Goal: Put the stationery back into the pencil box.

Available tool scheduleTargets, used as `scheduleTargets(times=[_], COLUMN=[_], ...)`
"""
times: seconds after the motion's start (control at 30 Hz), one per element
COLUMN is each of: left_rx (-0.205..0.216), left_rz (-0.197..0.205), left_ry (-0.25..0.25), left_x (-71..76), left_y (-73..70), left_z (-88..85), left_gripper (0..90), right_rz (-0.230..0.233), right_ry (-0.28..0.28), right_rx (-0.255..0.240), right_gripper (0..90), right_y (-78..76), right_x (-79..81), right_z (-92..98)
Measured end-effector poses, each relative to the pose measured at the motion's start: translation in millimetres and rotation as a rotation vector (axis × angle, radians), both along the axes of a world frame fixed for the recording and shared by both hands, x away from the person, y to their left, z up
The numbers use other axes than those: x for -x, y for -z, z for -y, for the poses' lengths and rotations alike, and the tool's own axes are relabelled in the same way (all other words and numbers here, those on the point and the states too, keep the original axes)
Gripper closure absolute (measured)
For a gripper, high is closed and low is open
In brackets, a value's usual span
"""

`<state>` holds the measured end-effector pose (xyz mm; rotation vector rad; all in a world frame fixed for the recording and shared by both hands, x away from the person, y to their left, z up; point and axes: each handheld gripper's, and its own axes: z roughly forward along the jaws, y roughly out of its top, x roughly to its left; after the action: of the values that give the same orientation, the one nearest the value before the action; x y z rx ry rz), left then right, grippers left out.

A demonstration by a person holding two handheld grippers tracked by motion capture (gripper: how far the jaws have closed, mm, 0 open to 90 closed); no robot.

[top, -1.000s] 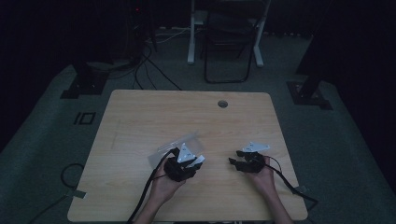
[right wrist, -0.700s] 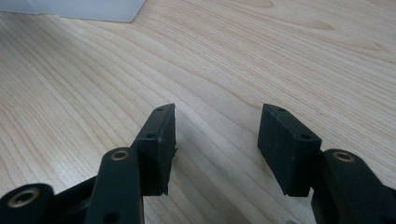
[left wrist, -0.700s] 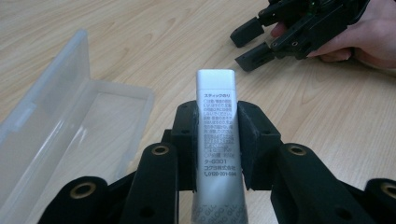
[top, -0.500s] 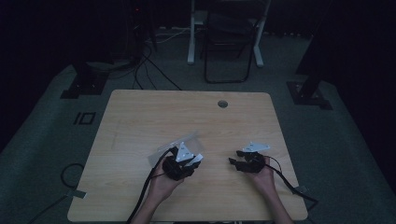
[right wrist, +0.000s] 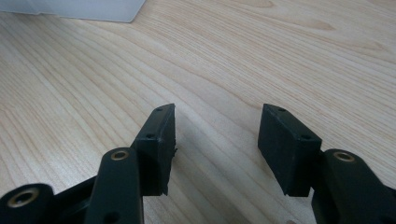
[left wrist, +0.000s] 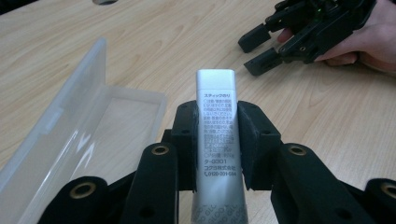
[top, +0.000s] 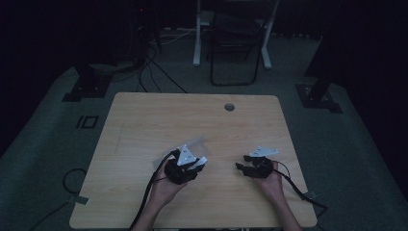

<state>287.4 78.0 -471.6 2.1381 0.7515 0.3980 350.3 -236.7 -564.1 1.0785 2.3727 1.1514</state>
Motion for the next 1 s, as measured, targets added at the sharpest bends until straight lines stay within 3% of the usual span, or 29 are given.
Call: scheduleTargets(times=[0.77, 1.0], left_rx=[0.003, 0.0], left_rz=[0.016, 0.013], left_ry=[-0.026, -0.039], left_x=[-9.3, -13.0], left_y=[2.4, 3.8], left_z=[-16.1, -20.3], left_gripper=[70.5, 70.5], right_rz=[-0.001, -0.002], right_ry=[-0.003, -0.019], right_rx=[-0.001, -0.003], right_gripper=[46.3, 42.4], right_y=[0.0, 0.1], right_x=[-0.2, -0.4], right_z=[0.3, 0.1])
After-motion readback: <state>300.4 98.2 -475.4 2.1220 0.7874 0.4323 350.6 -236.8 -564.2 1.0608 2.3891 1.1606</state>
